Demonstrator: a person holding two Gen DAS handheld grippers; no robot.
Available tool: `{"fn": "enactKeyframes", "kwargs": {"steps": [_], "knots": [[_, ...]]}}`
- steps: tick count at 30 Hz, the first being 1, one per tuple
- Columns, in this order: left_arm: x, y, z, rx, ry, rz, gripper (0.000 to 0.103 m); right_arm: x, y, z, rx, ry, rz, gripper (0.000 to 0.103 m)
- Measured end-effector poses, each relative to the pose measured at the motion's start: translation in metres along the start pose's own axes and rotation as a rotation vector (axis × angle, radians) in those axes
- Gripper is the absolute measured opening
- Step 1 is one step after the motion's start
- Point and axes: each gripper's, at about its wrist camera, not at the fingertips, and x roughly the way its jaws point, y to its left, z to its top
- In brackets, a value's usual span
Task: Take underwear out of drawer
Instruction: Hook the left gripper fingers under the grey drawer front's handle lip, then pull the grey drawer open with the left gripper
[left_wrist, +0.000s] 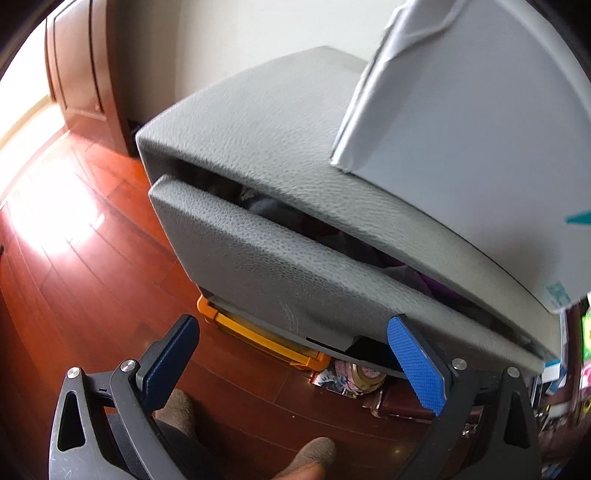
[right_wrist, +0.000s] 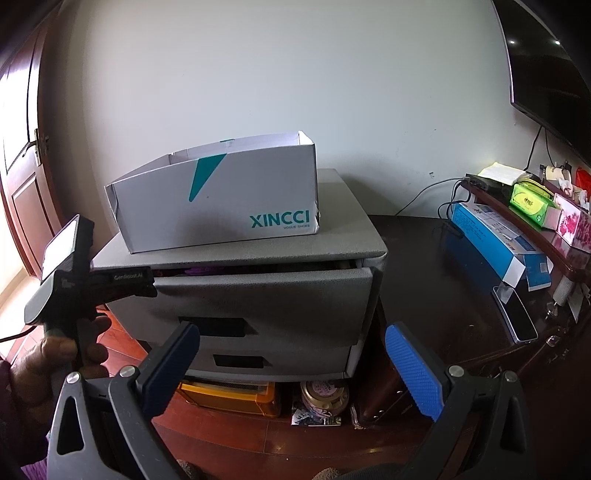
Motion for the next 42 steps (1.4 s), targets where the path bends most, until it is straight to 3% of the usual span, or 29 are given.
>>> {"fn": "enactKeyframes", "kwargs": {"steps": [4, 7, 9, 10, 16, 18, 23, 25, 27, 29, 31, 33, 39, 42], "knots": [[0.004, 0.003, 0.001, -0.039, 0.009, -0.014, 0.103, 0.003, 0.000, -0.001, 0.002, 0.013, 0.006, 0.103], [0.024, 0.010, 0.002, -0.100, 0.139, 0.057, 0.102, 0.005, -0.001, -0.002, 0.003, 0.027, 0.016, 0.103], [0.038, 0.025, -0.001, -0.195, 0.206, 0.075, 0.098, 0.006, 0.000, -0.002, 0.000, 0.033, 0.020, 0.103], [0.040, 0.033, -0.004, -0.243, 0.211, 0.035, 0.088, 0.005, -0.001, -0.002, 0.001, 0.031, 0.020, 0.103], [0.008, 0.025, -0.010, -0.200, 0.103, -0.136, 0.088, 0.009, -0.002, -0.003, 0.016, 0.050, 0.027, 0.103], [0.006, 0.014, -0.004, -0.172, 0.080, -0.152, 0.088, 0.010, 0.000, -0.005, 0.010, 0.063, 0.030, 0.103], [0.015, 0.018, 0.000, -0.250, 0.095, -0.180, 0.099, 0.010, 0.002, -0.005, -0.004, 0.057, 0.030, 0.103], [0.016, 0.022, -0.001, -0.282, 0.118, -0.175, 0.095, 0.011, 0.001, -0.006, 0.006, 0.067, 0.039, 0.103], [0.008, 0.026, -0.002, -0.336, 0.112, -0.247, 0.095, 0.013, 0.000, -0.006, 0.008, 0.072, 0.041, 0.103], [0.003, 0.020, 0.000, -0.313, 0.091, -0.238, 0.096, 0.014, -0.001, -0.007, 0.013, 0.082, 0.046, 0.103], [0.013, 0.013, 0.004, -0.298, 0.123, -0.233, 0.096, 0.017, 0.000, -0.008, 0.018, 0.097, 0.058, 0.103], [0.020, 0.020, 0.003, -0.346, 0.135, -0.242, 0.098, 0.018, 0.001, -0.009, 0.013, 0.098, 0.059, 0.103], [0.023, 0.032, 0.009, -0.431, 0.075, -0.227, 0.103, 0.023, -0.002, -0.012, 0.034, 0.132, 0.077, 0.103], [0.021, 0.031, -0.003, -0.453, -0.019, -0.229, 0.103, 0.023, -0.001, -0.012, 0.044, 0.138, 0.093, 0.103]]}}
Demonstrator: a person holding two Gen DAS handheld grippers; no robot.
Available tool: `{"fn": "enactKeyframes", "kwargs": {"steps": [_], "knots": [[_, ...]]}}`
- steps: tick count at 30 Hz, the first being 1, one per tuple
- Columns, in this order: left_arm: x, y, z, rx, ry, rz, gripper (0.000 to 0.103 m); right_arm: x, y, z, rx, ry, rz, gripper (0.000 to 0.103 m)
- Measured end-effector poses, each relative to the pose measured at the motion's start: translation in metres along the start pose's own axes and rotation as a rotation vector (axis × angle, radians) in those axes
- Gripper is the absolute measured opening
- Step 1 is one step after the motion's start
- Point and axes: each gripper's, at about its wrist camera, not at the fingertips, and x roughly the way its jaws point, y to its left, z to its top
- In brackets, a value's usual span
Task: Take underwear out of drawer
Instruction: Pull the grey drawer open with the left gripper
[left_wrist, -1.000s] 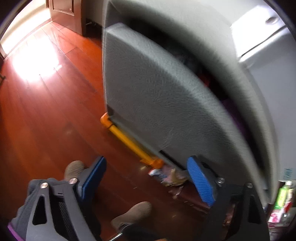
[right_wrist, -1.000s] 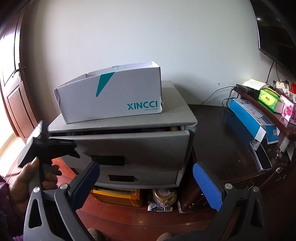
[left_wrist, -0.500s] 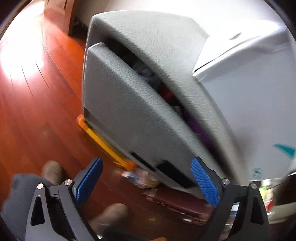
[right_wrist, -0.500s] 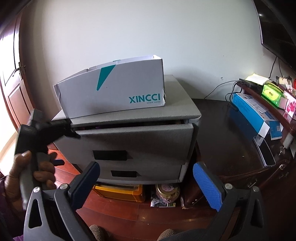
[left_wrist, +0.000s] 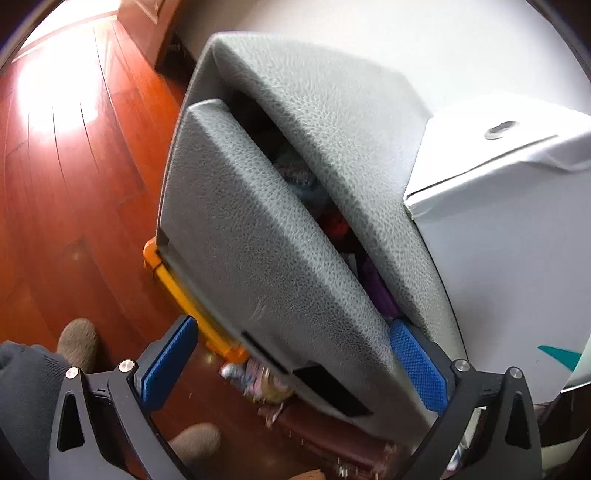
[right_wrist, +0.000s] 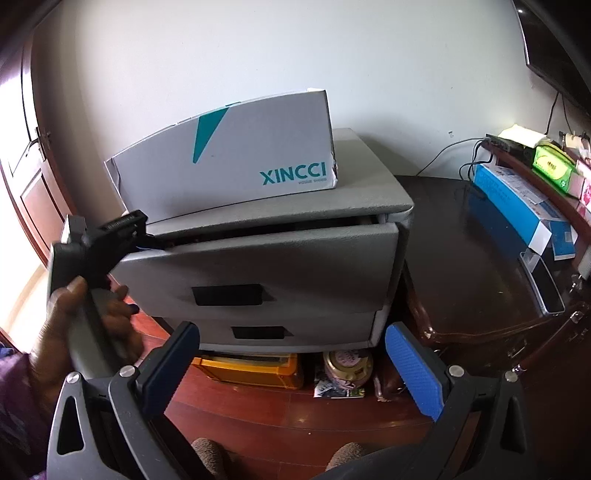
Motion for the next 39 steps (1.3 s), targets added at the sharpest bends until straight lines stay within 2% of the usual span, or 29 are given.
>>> {"fn": "enactKeyframes", "kwargs": {"steps": [4, 6, 13, 15, 29, 35, 39], "knots": [[0.000, 0.004, -0.007, -0.019, -0.062, -0.036, 0.103, -0.001, 0.003, -0.001, -0.017, -0.003, 0.007, 0.103], [0.001, 0.004, -0.007, 0.012, -0.074, -0.036, 0.103, 0.000, 0.003, -0.001, -0.016, 0.009, 0.015, 0.103], [-0.004, 0.003, 0.007, 0.059, -0.006, -0.058, 0.103, 0.002, -0.002, 0.003, 0.000, 0.010, 0.014, 0.103], [-0.001, 0.007, 0.009, 0.022, 0.042, -0.072, 0.103, 0.002, -0.004, 0.002, 0.006, 0.015, 0.014, 0.103], [-0.039, 0.020, -0.014, 0.120, 0.092, 0.027, 0.103, -0.003, -0.003, 0.009, 0.002, -0.012, 0.009, 0.103], [-0.055, 0.031, -0.020, 0.148, 0.158, 0.052, 0.103, -0.012, -0.004, 0.014, 0.003, -0.039, 0.005, 0.103], [-0.077, 0.042, -0.025, 0.199, 0.159, 0.103, 0.103, -0.021, -0.004, 0.020, 0.008, -0.073, 0.007, 0.103]]}}
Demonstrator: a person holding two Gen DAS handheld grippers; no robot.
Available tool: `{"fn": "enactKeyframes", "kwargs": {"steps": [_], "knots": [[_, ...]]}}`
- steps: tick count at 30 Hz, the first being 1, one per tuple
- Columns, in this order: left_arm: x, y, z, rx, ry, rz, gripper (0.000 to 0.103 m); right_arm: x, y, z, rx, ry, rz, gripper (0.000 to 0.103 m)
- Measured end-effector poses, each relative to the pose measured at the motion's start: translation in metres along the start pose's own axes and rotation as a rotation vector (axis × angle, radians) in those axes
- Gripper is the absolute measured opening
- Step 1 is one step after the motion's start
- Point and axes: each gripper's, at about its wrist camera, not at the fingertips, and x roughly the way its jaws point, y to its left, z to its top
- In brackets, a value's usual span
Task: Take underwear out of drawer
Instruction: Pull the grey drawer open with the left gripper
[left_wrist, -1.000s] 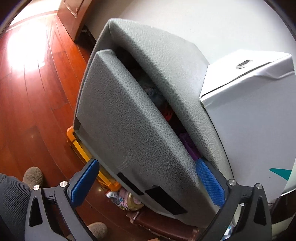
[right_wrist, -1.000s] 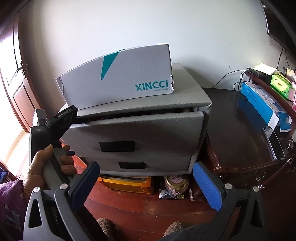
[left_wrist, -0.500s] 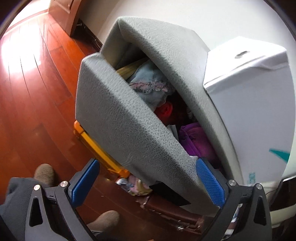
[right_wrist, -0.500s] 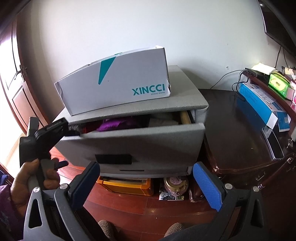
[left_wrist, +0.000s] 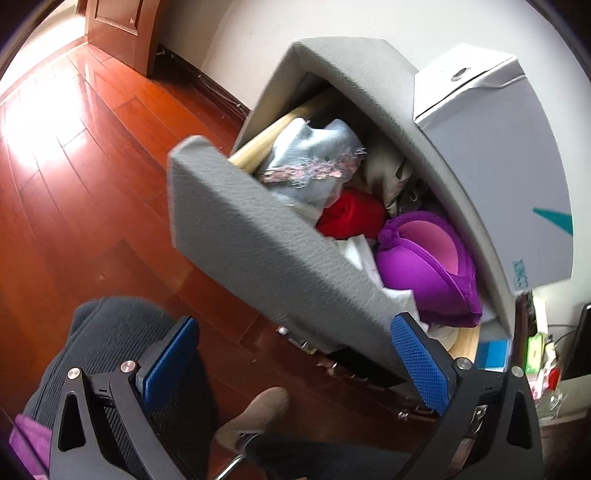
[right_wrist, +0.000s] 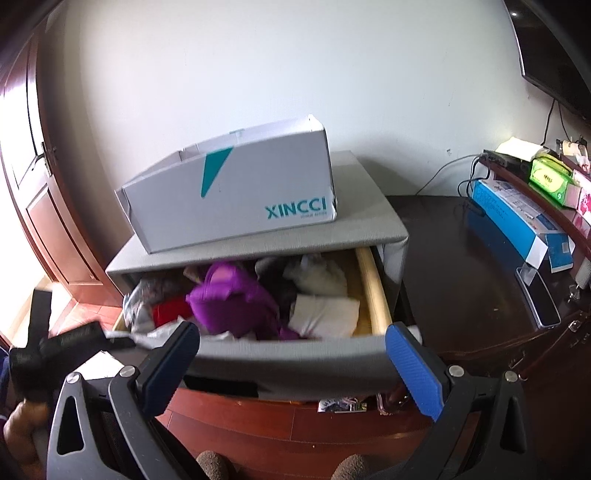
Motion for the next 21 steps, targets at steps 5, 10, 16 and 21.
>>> {"fn": "enactKeyframes", "kwargs": {"steps": [5, 10, 16, 21], "knots": [[-0.018, 0.001, -0.001, 0.004, -0.006, -0.024, 0.099, -0.006, 0.002, 0.002, 0.004, -0.024, 0.003, 0.103], [-0.006, -0.017, 0.015, -0.065, 0.004, -0.081, 0.103, -0.005, 0.009, 0.002, -0.016, -0.015, 0.020, 0.103], [0.031, -0.006, 0.013, -0.195, 0.060, -0.014, 0.103, -0.007, 0.006, 0.001, -0.007, -0.022, 0.023, 0.103], [0.023, -0.012, 0.013, -0.141, 0.053, 0.023, 0.103, -0.005, 0.004, 0.001, 0.004, -0.008, 0.025, 0.103]]}}
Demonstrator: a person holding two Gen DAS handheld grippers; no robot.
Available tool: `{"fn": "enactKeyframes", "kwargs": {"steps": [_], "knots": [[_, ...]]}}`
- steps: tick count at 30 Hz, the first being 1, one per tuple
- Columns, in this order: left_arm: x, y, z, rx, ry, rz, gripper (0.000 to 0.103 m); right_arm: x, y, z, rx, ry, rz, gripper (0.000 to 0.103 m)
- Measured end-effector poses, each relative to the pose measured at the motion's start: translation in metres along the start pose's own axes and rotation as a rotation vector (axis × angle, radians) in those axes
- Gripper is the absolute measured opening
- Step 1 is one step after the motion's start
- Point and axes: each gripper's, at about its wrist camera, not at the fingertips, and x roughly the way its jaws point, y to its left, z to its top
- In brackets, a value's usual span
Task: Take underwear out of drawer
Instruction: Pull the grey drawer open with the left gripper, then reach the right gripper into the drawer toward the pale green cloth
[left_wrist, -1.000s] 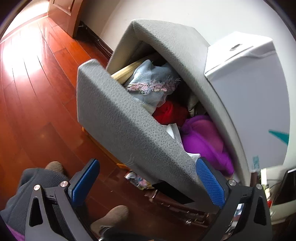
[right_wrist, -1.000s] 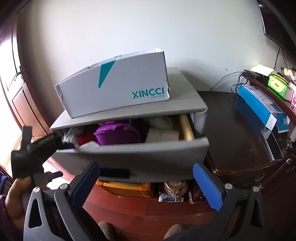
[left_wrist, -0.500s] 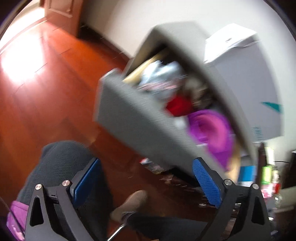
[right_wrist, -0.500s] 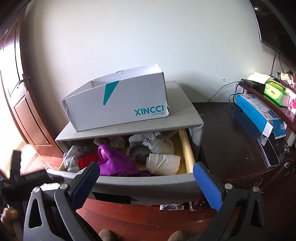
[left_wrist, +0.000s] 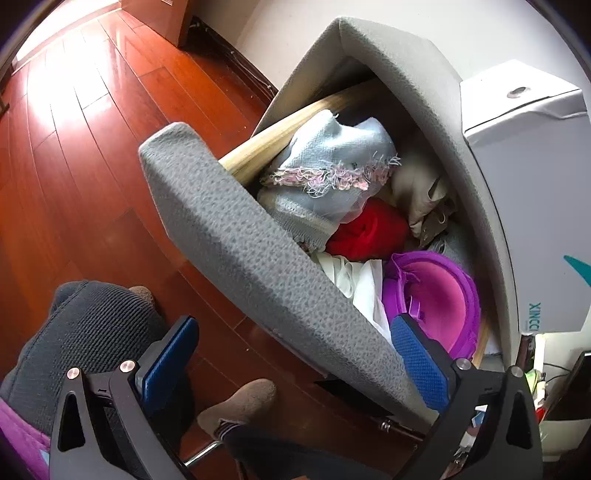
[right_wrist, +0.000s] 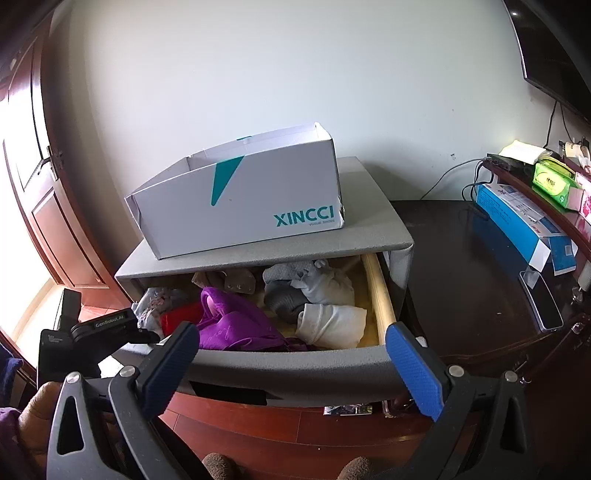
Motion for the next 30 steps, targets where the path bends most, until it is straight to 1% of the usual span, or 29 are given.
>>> {"fn": "enactKeyframes", "kwargs": {"steps": [2, 3, 4, 7, 12, 14, 16, 18, 20, 24, 27, 30], "knots": [[-0.002, 0.001, 0.004, 0.029, 0.003, 0.020, 0.103, -0.002, 0.002, 0.001, -0.007, -0.006, -0.004, 0.103], [-0.005, -0.003, 0.003, 0.073, -0.008, 0.046, 0.103, -0.003, 0.002, 0.001, -0.011, -0.012, -0.008, 0.103], [-0.005, -0.008, 0.003, 0.094, -0.011, 0.056, 0.103, -0.004, 0.003, 0.001, -0.016, -0.015, -0.012, 0.103], [-0.007, -0.001, 0.002, 0.108, 0.023, 0.051, 0.103, -0.004, 0.003, 0.002, -0.028, -0.019, -0.027, 0.103], [-0.019, 0.010, -0.006, 0.163, 0.047, 0.056, 0.103, 0.000, 0.004, 0.003, -0.068, -0.008, -0.062, 0.103], [-0.021, 0.012, -0.007, 0.171, 0.067, 0.056, 0.103, 0.003, 0.003, 0.002, -0.080, 0.008, -0.076, 0.103], [-0.022, 0.012, -0.008, 0.187, 0.064, 0.056, 0.103, 0.006, 0.000, 0.000, -0.084, 0.027, -0.086, 0.103], [-0.023, 0.015, -0.009, 0.196, 0.075, 0.047, 0.103, 0.015, -0.004, -0.001, -0.087, 0.078, -0.080, 0.103], [-0.021, 0.016, -0.012, 0.212, 0.064, 0.047, 0.103, 0.020, -0.005, -0.003, -0.100, 0.111, -0.094, 0.103], [-0.024, 0.016, -0.015, 0.260, 0.046, 0.062, 0.103, 0.029, -0.003, -0.003, -0.138, 0.170, -0.062, 0.103], [-0.029, 0.013, -0.017, 0.306, 0.019, 0.087, 0.103, 0.033, 0.003, -0.002, -0.193, 0.187, -0.049, 0.103], [-0.029, 0.015, -0.015, 0.315, 0.020, 0.065, 0.103, 0.042, 0.004, 0.001, -0.234, 0.194, -0.052, 0.103]]}}
